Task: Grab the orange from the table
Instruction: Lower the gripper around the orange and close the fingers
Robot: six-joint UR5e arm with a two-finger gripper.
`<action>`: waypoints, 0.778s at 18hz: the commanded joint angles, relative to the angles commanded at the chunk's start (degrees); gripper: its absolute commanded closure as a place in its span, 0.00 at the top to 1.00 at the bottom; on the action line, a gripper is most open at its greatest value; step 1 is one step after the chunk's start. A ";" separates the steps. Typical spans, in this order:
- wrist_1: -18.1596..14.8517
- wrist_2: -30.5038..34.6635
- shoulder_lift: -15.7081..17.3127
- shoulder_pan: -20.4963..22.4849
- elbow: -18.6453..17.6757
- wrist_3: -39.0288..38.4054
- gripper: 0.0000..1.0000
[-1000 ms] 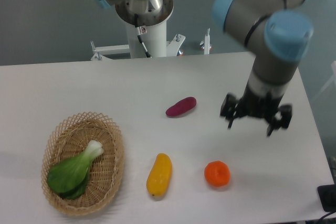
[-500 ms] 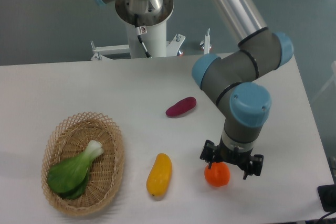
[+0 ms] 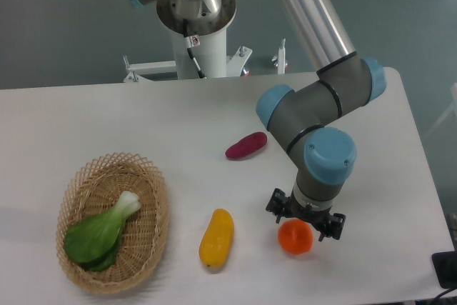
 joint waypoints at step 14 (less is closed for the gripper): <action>3.34 2.64 -2.90 -0.97 0.00 -0.62 1.00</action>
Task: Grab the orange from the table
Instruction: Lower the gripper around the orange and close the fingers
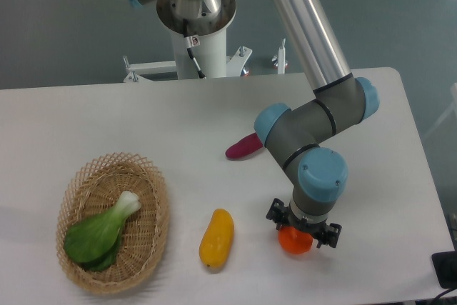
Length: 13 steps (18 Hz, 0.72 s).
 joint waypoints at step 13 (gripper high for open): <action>-0.09 -0.18 0.53 0.00 0.35 0.70 0.62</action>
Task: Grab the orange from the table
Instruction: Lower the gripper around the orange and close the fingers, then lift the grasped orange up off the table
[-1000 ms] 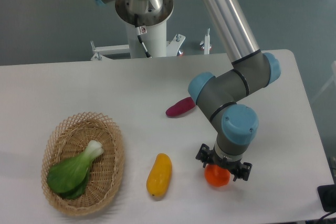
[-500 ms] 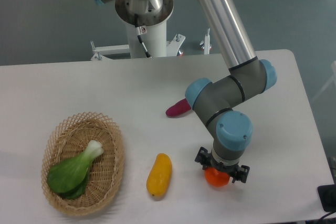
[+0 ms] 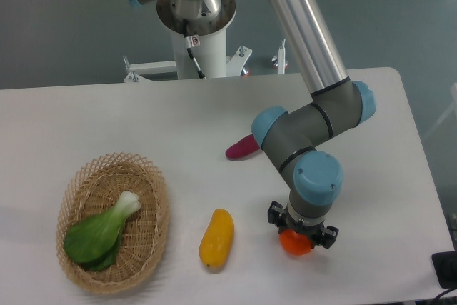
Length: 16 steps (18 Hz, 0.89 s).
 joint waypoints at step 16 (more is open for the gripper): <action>-1.93 -5.88 13.53 0.44 1.32 -8.51 0.63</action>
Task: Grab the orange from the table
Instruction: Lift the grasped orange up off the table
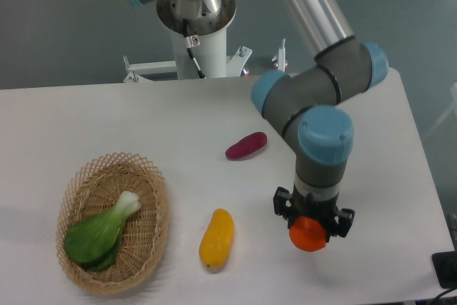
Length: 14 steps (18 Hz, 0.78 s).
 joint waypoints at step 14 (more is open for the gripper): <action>-20.56 -3.17 11.96 -0.79 1.23 -2.04 0.63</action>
